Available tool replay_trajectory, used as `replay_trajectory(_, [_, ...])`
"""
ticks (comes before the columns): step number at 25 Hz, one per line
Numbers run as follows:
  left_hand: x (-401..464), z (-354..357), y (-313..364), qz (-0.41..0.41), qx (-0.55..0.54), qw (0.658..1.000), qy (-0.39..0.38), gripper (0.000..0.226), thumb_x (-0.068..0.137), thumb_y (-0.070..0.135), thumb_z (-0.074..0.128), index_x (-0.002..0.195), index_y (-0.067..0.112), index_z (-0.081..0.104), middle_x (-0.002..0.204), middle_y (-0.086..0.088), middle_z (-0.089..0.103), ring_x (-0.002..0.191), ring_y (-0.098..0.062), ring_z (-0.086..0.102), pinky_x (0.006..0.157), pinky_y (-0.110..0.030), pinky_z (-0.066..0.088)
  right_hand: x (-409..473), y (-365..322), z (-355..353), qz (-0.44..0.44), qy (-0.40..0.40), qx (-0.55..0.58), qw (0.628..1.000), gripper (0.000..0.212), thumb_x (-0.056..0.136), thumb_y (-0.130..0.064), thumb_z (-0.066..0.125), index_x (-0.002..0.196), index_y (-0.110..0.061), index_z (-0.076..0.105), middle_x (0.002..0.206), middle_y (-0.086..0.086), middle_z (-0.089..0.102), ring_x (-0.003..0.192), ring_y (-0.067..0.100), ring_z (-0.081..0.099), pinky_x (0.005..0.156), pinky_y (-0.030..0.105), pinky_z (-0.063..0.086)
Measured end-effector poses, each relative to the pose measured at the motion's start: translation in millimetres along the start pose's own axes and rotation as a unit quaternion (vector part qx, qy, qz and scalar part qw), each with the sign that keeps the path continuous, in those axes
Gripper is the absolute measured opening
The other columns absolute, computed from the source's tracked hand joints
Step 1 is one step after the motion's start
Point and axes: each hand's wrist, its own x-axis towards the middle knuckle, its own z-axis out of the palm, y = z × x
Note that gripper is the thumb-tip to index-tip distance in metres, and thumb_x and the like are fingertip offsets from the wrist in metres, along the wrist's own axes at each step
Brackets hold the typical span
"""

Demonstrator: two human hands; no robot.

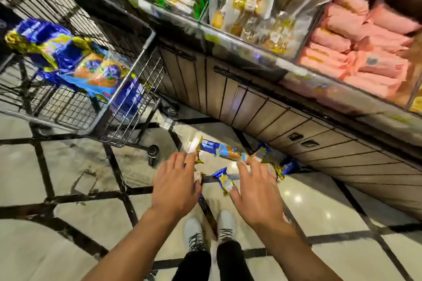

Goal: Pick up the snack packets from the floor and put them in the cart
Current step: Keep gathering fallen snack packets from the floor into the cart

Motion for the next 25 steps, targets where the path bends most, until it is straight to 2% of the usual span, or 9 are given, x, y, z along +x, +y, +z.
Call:
replay_trajectory(2, [24.1,42.0,-5.2,-0.013,0.003,1.0,-0.006,0.071,0.086,0.048,0.053,0.147,0.018,0.035,0.145,-0.008,0.045,0.135,-0.03,0.039,0.1,-0.045,0.042,22.7,7.6,47.9,-0.007,-0.007,-0.001,1.0,0.054,0.075,-0.042,0.068,0.123,-0.02,0.057,0.129,0.008,0.054,0.108,0.028,0.054,0.083,0.042,0.05])
replay_trajectory(4, [43.5,97.8,-12.0,-0.022,0.001,1.0,-0.006,0.072,0.085,0.047,0.053,0.147,0.016,0.036,0.143,-0.009,0.046,0.134,-0.033,0.04,0.1,-0.047,0.044,40.4,15.3,104.6,-0.01,-0.019,-0.003,1.0,0.057,0.069,-0.041,0.071,0.12,-0.018,0.059,0.123,0.008,0.057,0.105,0.029,0.056,0.078,0.042,0.051])
replay_trajectory(7, [69.2,179.7,-22.2,-0.026,0.003,1.0,-0.01,0.073,0.082,0.047,0.051,0.146,0.014,0.039,0.138,-0.013,0.05,0.128,-0.036,0.044,0.099,-0.048,0.045,64.9,28.0,179.2,-0.023,-0.034,-0.017,0.999,0.06,0.07,-0.041,0.07,0.124,-0.018,0.058,0.124,0.007,0.055,0.108,0.029,0.054,0.079,0.042,0.051])
replay_trajectory(10, [92.6,271.7,-30.3,-0.048,-0.015,0.998,-0.042,0.07,0.086,0.049,0.043,0.147,0.014,0.04,0.141,-0.012,0.05,0.131,-0.035,0.043,0.1,-0.046,0.043,91.7,40.0,260.1,-0.032,-0.043,-0.008,0.999,0.058,0.071,-0.042,0.067,0.123,-0.019,0.057,0.124,0.006,0.054,0.111,0.029,0.053,0.08,0.041,0.051])
replay_trajectory(14, [122.0,384.9,-41.0,-0.063,-0.051,0.995,-0.063,0.07,0.088,0.051,0.049,0.148,0.019,0.035,0.147,-0.009,0.042,0.135,-0.032,0.038,0.104,-0.045,0.039,122.2,54.6,365.5,-0.045,-0.056,0.007,0.997,0.06,0.071,-0.043,0.061,0.125,-0.017,0.055,0.123,0.008,0.052,0.107,0.031,0.053,0.078,0.042,0.051])
replay_trajectory(18, [150.2,487.2,-56.1,-0.104,-0.069,0.988,-0.092,0.076,0.091,0.061,0.044,0.153,0.022,0.023,0.155,-0.01,0.027,0.141,-0.031,0.027,0.109,-0.043,0.037,150.7,65.5,463.6,-0.057,-0.069,-0.005,0.996,0.069,0.077,-0.051,0.063,0.135,-0.018,0.048,0.133,0.011,0.049,0.113,0.032,0.052,0.08,0.042,0.052])
replay_trajectory(22, [158.1,559.9,-63.4,-0.128,-0.07,0.984,-0.102,0.083,0.087,0.066,0.05,0.152,0.021,0.024,0.154,-0.011,0.024,0.138,-0.034,0.025,0.105,-0.045,0.04,157.1,69.4,534.1,-0.029,-0.139,-0.03,0.989,0.077,0.081,-0.061,0.056,0.145,-0.023,0.037,0.147,0.011,0.036,0.121,0.032,0.046,0.088,0.043,0.049])
replay_trajectory(25, [159.9,581.8,-62.4,-0.129,-0.05,0.988,-0.074,0.077,0.082,0.058,0.062,0.145,0.022,0.034,0.145,-0.008,0.032,0.132,-0.033,0.029,0.102,-0.043,0.041,147.7,68.6,566.6,-0.003,-0.183,-0.009,0.983,0.076,0.085,-0.054,0.056,0.149,-0.026,0.025,0.155,0.009,0.016,0.13,0.032,0.035,0.094,0.043,0.048])
